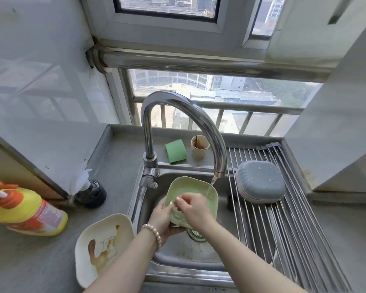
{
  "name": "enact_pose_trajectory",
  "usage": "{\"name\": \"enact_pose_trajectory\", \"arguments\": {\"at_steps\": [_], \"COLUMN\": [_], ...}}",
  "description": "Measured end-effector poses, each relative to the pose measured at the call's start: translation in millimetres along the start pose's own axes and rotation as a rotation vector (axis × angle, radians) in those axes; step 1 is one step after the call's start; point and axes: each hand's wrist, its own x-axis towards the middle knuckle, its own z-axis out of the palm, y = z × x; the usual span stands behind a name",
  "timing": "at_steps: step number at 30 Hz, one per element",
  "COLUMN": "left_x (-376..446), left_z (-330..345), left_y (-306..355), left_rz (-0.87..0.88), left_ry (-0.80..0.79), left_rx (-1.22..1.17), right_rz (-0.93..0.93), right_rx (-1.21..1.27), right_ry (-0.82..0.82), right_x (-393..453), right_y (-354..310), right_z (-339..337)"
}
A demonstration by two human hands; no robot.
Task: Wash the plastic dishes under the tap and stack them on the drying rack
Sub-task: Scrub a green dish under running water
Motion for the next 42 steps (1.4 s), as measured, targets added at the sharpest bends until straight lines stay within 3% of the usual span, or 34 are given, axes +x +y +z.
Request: {"name": "enact_pose_trajectory", "arguments": {"at_steps": [2, 4, 5, 7, 9, 12, 16, 18, 20, 23, 26, 30, 32, 34, 37, 42], "left_x": [3, 4, 3, 0, -3, 1, 8, 9, 6, 1, 3, 8, 1, -3, -8, 0], "left_z": [2, 4, 5, 12, 19, 20, 9, 10, 16, 29, 26, 13, 19, 27, 38, 26], "left_y": [-2, -6, -9, -16, -22, -26, -22, -22, -26, -32, -30, -31, -33, -35, -33, -32], "left_rz": [0.015, 0.018, 0.009, -0.02, -0.036, -0.03, -0.003, -0.002, -0.009, -0.008, -0.028, -0.03, -0.056, -0.063, -0.078, -0.078], "left_ry": [0.017, 0.022, 0.013, -0.039, -0.104, -0.178, -0.171, -0.177, -0.194, -0.206, -0.181, -0.148, -0.166, -0.194, -0.241, -0.183], "left_rx": [-0.016, 0.002, 0.017, 0.007, -0.045, -0.114, -0.207, -0.168, -0.132, -0.136, -0.171, -0.257, -0.278, -0.255, -0.183, -0.433], "right_rz": [-0.169, -0.301, -0.272, -0.128, -0.051, -0.13, -0.186, -0.15, -0.051, 0.015, -0.109, -0.22, -0.207, -0.136, 0.006, -0.085], "right_rx": [-0.401, -0.808, -0.974, -1.07, -1.03, -0.968, -0.805, -0.898, -0.998, -0.886, -0.733, -0.783, -0.88, -0.926, -0.85, -0.674], "right_ry": [-0.105, -0.061, -0.003, -0.002, -0.196, -0.319, -0.606, -0.559, -0.382, -0.266, -0.357, -0.562, -0.522, -0.376, -0.2, -0.332], "right_x": [-29, -41, -41, -29, -15, -9, -39, -46, -37, -13, -20, -49, -50, -41, -20, -25], "right_y": [30, 58, 62, 56, 43, 26, 28, 36, 40, 35, 26, 30, 27, 19, 15, 6], "right_z": [-11, -23, -30, -38, -37, -28, -35, -49, -56, -42, -21, -31, -40, -40, -29, -10]}}
